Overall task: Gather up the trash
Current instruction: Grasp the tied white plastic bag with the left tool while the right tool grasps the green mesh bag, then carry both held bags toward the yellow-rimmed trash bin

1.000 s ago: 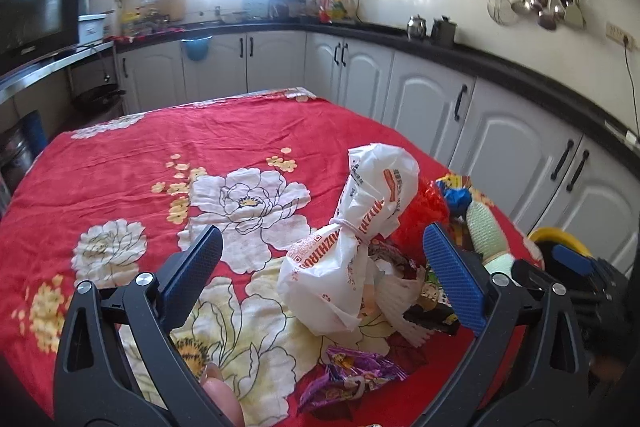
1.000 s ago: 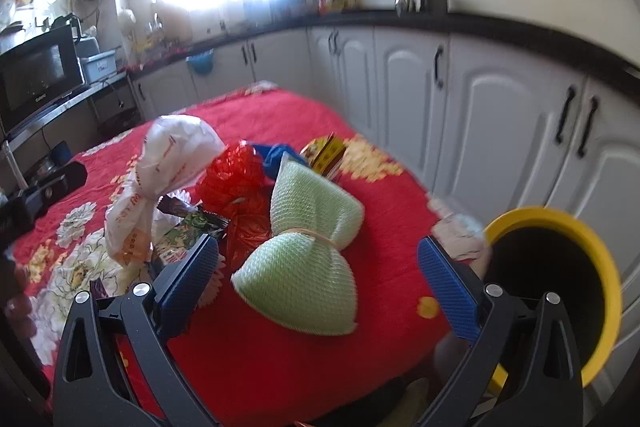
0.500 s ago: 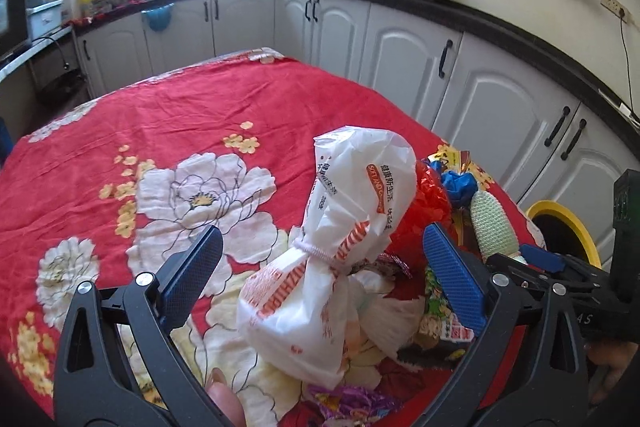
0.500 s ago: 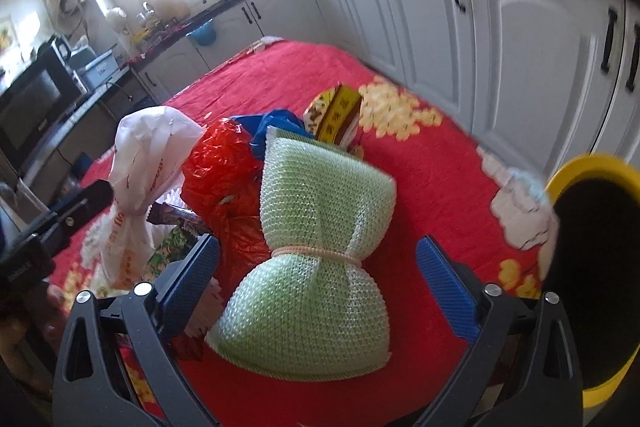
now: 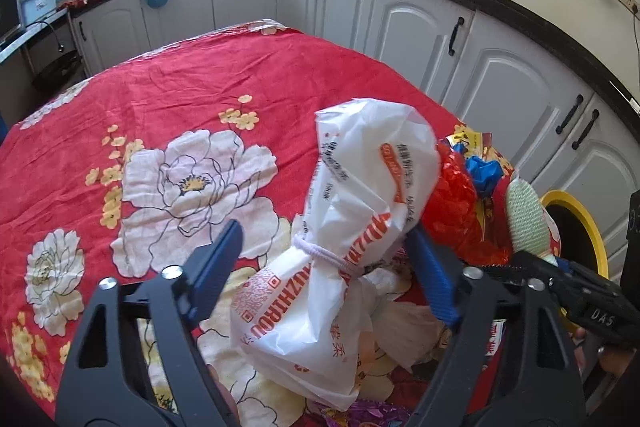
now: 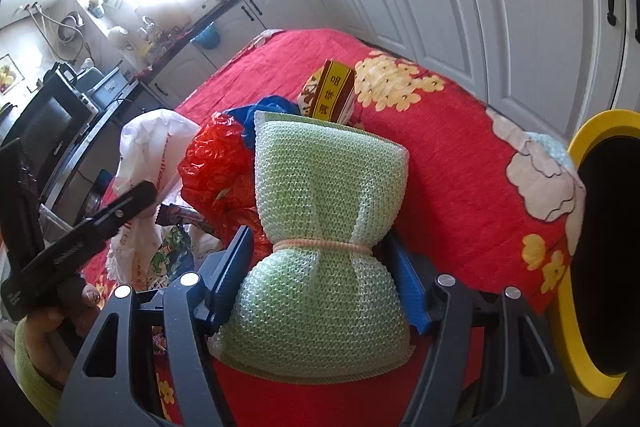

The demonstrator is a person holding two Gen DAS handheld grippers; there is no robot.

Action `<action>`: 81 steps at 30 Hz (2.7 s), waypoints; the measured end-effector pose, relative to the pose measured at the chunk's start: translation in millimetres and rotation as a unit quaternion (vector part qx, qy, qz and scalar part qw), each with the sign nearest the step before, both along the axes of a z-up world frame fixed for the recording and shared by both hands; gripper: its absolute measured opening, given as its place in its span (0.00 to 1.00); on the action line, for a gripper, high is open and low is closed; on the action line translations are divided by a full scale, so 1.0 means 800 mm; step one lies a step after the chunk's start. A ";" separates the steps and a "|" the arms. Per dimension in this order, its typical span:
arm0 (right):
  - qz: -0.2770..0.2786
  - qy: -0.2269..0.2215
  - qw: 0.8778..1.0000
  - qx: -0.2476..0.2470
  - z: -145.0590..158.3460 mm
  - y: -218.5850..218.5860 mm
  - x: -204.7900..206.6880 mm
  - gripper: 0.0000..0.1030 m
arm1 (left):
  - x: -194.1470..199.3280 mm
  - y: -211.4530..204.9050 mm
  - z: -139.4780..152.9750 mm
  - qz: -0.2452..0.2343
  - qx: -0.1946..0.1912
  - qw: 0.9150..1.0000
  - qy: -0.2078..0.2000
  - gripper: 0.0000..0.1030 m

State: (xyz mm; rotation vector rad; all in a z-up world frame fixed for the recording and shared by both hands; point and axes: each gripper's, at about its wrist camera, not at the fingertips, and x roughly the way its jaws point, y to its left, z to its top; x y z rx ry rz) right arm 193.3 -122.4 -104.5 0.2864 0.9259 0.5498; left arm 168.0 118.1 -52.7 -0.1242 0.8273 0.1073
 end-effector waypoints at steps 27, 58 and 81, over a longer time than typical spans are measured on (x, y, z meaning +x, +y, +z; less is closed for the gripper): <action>-0.037 -0.055 0.998 0.007 0.045 -0.058 -0.032 0.62 | -0.070 0.010 0.075 -0.004 -0.067 0.992 -0.110 0.30; -0.129 -0.103 0.986 0.001 0.073 -0.190 -0.063 0.62 | -0.044 -0.176 0.106 -0.139 -0.077 0.978 -0.135 0.30; -0.198 -0.079 0.977 -0.022 0.033 -0.285 -0.055 0.63 | 0.010 -0.301 0.056 -0.204 -0.106 0.968 -0.097 0.30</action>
